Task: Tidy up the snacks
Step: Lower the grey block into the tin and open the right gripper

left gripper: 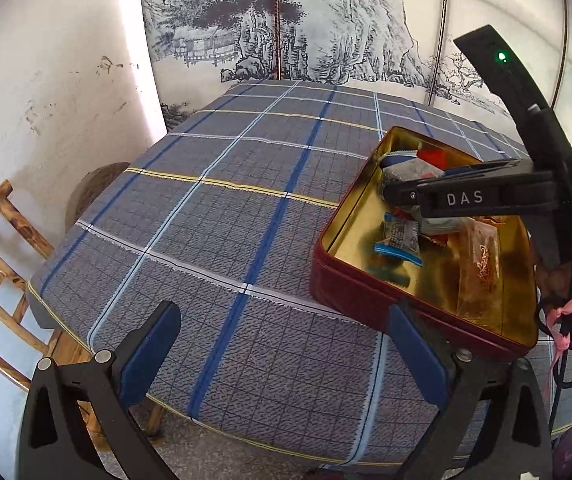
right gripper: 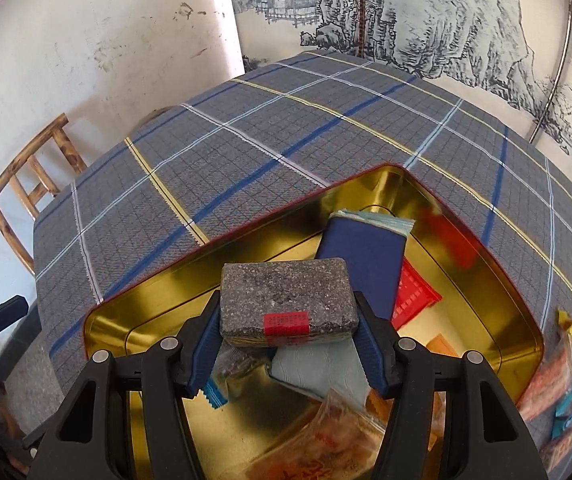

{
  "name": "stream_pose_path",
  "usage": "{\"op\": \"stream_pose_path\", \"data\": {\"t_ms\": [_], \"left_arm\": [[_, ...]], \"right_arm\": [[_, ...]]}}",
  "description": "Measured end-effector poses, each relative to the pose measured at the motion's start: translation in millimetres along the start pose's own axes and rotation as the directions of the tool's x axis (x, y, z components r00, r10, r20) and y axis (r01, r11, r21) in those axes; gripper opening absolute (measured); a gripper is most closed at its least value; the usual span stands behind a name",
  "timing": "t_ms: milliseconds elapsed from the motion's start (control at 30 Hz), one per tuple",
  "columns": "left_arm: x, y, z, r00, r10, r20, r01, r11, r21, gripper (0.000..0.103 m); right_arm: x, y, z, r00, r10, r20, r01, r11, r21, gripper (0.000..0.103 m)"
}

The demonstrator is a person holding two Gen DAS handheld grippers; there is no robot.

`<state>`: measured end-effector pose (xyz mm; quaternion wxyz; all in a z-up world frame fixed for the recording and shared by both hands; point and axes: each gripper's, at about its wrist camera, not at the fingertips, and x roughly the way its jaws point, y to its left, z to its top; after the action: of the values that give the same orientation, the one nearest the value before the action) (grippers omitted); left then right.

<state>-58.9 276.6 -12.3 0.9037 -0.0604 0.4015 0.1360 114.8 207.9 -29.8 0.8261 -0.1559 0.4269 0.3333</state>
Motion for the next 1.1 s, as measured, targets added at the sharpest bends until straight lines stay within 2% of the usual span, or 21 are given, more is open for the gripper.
{"op": "stream_pose_path", "data": {"t_ms": [433, 1100], "left_arm": [[7, -2, -2, 1.000, 0.006, -0.026, -0.005, 1.000, 0.016, 0.102], [14, -1, -5, 0.998, 0.004, -0.059, -0.003, 1.000, 0.011, 0.102]], "right_arm": [[5, 5, 5, 1.000, -0.007, -0.008, 0.007, 1.000, -0.022, 0.061], [-2, 10, 4, 0.999, 0.037, 0.025, -0.037, 0.999, -0.022, 0.063]]}}
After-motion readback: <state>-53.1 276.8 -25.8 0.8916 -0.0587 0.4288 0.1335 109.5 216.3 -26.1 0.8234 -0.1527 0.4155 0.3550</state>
